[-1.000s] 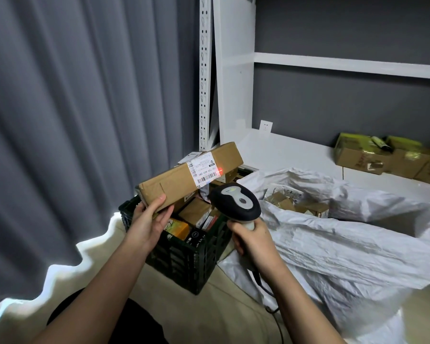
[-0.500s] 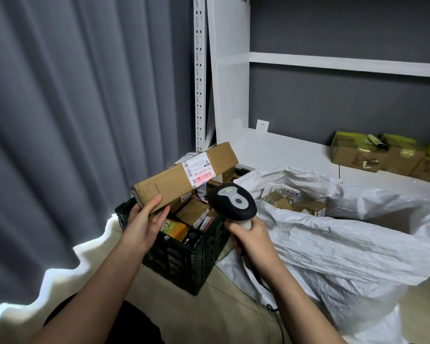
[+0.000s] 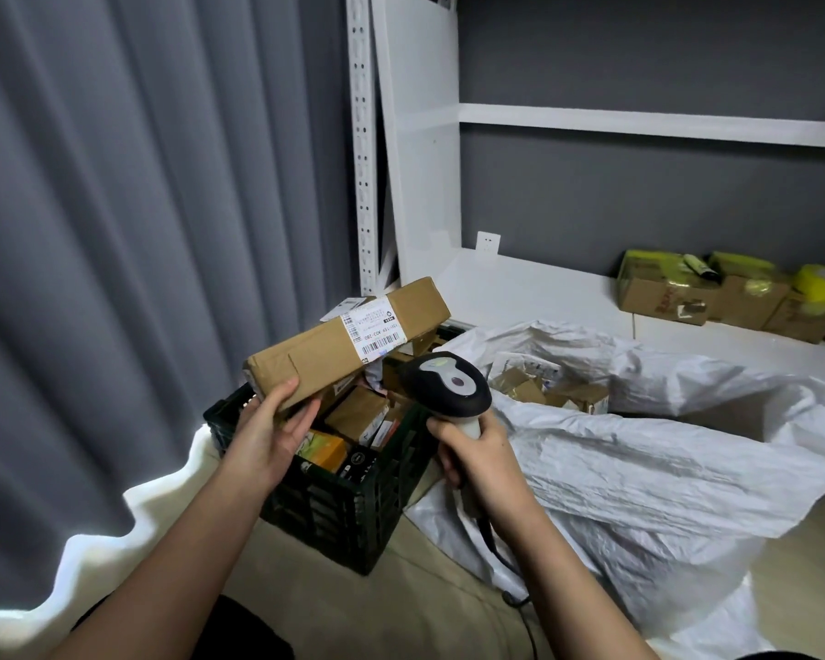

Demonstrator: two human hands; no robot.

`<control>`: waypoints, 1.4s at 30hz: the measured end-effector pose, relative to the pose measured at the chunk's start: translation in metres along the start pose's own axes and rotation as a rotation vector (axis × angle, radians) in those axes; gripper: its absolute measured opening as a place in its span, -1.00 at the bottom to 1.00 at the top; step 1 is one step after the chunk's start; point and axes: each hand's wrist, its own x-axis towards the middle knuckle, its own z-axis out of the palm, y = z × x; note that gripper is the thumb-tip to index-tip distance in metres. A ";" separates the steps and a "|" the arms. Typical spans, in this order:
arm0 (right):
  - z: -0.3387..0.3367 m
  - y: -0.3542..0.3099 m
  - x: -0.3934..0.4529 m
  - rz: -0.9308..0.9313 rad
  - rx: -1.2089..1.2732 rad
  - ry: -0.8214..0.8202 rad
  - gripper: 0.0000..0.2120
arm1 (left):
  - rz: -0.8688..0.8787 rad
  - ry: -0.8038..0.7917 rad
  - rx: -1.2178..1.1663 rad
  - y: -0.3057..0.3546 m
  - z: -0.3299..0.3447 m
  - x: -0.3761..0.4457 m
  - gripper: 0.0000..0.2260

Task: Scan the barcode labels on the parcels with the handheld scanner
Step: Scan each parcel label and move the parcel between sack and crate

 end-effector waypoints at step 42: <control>-0.173 -0.034 0.035 -0.005 0.195 0.457 -0.88 | 0.196 -0.506 1.964 -0.158 0.205 0.067 -0.63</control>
